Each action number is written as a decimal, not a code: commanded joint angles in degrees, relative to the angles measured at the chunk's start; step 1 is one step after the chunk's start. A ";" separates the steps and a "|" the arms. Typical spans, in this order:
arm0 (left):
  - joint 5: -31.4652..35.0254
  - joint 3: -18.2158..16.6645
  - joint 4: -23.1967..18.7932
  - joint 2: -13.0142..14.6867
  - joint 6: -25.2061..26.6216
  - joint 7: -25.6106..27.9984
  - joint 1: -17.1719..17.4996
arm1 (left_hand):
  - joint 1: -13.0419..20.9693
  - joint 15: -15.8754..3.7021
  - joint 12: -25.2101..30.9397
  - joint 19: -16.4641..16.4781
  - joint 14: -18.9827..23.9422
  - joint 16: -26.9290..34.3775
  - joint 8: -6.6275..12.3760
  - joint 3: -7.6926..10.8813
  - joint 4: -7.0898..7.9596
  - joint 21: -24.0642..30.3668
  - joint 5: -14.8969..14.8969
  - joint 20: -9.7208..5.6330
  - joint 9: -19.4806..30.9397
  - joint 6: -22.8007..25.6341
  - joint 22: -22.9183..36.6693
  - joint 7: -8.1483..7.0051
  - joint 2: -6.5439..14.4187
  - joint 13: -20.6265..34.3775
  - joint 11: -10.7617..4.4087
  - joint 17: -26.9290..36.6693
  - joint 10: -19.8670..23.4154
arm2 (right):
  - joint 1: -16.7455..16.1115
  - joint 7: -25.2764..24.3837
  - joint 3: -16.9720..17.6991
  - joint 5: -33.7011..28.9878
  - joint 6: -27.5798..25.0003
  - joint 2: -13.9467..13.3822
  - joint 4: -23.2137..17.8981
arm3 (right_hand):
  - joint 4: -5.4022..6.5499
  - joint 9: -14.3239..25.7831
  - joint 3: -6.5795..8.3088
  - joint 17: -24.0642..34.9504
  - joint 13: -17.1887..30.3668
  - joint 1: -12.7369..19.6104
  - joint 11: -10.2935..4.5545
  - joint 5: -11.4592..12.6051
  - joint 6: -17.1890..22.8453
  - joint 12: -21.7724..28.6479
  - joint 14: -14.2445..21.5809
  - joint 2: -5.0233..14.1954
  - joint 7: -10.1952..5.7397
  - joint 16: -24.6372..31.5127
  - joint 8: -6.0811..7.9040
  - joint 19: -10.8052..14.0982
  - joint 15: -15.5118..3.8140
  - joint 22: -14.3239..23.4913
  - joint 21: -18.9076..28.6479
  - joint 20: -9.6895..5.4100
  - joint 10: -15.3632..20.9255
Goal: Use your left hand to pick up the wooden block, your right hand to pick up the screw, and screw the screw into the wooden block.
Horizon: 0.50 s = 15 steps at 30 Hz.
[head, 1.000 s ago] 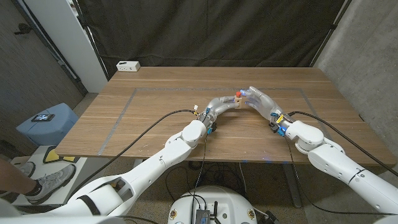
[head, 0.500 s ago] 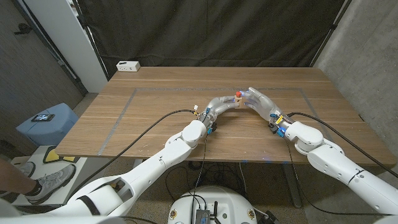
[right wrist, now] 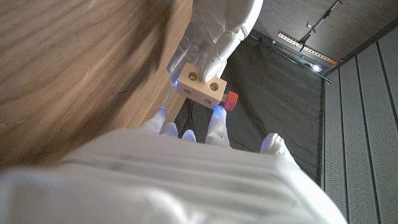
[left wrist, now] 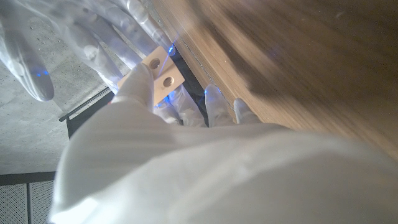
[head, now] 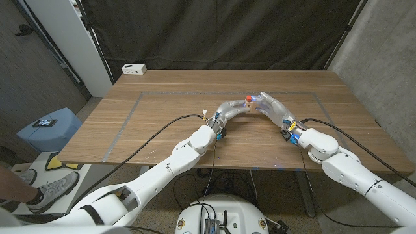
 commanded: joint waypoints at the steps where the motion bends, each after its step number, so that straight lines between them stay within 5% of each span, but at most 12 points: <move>1: 0.05 -0.05 -0.34 0.16 0.21 0.11 0.19 | -0.35 -4.55 0.53 0.01 -0.02 0.32 0.39 0.38 -0.13 0.23 0.22 0.49 0.15 0.55 0.26 0.06 0.02 0.20 -0.28 0.12 -0.19 | -1.25 -0.92 0.52 -0.12 0.13 -0.40 -1.02 | 0.11 0.01 0.36 0.07 0.09 -0.27 0.05 0.21 0.94 0.29 -4.01 0.31 0.12 0.25 0.25 0.31 -0.35 0.20 0.22 0.05 -0.46; 15: -0.08 -0.13 -0.47 0.31 0.15 -0.06 0.29 | -0.34 -4.50 0.53 0.01 0.03 0.33 0.40 0.42 -0.15 0.23 0.23 0.44 0.15 0.58 0.26 0.12 0.03 0.20 -0.29 0.11 -0.21 | -2.64 -1.60 1.01 -0.24 -0.18 -1.22 -2.63 | 0.00 0.01 0.49 0.02 0.07 -0.18 -0.22 0.24 1.92 0.42 -3.74 0.33 0.07 0.30 0.46 0.59 -0.56 0.19 0.29 -0.06 -0.02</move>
